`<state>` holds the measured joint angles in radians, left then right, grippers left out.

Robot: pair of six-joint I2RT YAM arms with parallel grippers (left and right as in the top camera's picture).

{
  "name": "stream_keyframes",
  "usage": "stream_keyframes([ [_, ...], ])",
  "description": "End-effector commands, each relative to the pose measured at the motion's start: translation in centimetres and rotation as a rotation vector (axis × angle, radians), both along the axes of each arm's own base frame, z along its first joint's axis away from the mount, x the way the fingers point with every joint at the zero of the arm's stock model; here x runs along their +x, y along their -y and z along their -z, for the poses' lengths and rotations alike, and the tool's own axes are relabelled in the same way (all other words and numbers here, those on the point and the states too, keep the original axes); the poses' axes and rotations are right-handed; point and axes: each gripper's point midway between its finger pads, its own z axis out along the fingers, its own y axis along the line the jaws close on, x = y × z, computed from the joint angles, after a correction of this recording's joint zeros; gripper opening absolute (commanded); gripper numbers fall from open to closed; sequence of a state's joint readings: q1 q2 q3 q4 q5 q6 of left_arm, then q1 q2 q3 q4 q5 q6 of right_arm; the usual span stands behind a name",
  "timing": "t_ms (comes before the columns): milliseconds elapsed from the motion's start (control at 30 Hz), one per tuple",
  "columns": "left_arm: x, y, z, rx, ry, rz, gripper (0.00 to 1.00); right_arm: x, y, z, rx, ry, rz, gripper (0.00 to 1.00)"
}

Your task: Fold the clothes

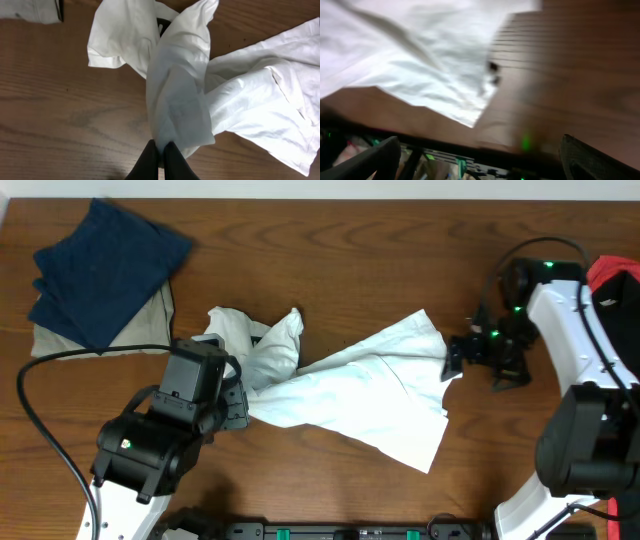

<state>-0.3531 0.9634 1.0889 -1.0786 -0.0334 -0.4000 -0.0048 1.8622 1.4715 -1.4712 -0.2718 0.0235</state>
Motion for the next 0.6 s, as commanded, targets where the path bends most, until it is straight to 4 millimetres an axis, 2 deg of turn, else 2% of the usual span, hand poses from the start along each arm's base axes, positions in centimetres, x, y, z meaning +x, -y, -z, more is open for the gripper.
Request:
stream_keyframes([
  [0, 0.1, -0.2, 0.3, -0.006, -0.016, -0.035, 0.06, -0.4, -3.3, 0.6, 0.074, 0.017, -0.082, 0.99],
  [133, -0.2, -0.3, 0.8, 0.004, -0.047, -0.038, 0.06, -0.1, -3.7, 3.8, -0.041, 0.044, -0.037, 0.99],
  [300, -0.6, -0.5, 1.0, 0.010, -0.063, -0.038, 0.06, 0.3, -5.6, 7.9, -0.035, 0.149, -0.108, 0.92],
  [400, -0.6, -0.5, 1.0, 0.010, -0.063, -0.038, 0.06, 1.1, -7.0, 9.5, -0.028, 0.233, -0.154, 0.86],
  [500, -0.6, -0.5, 1.0, 0.010, -0.063, -0.038, 0.06, 1.6, -8.3, 10.2, -0.031, 0.293, -0.200, 0.65],
  [567, -0.6, -0.5, 1.0, 0.008, -0.064, -0.042, 0.06, 1.8, -8.5, 10.4, -0.065, 0.319, -0.227, 0.41],
])
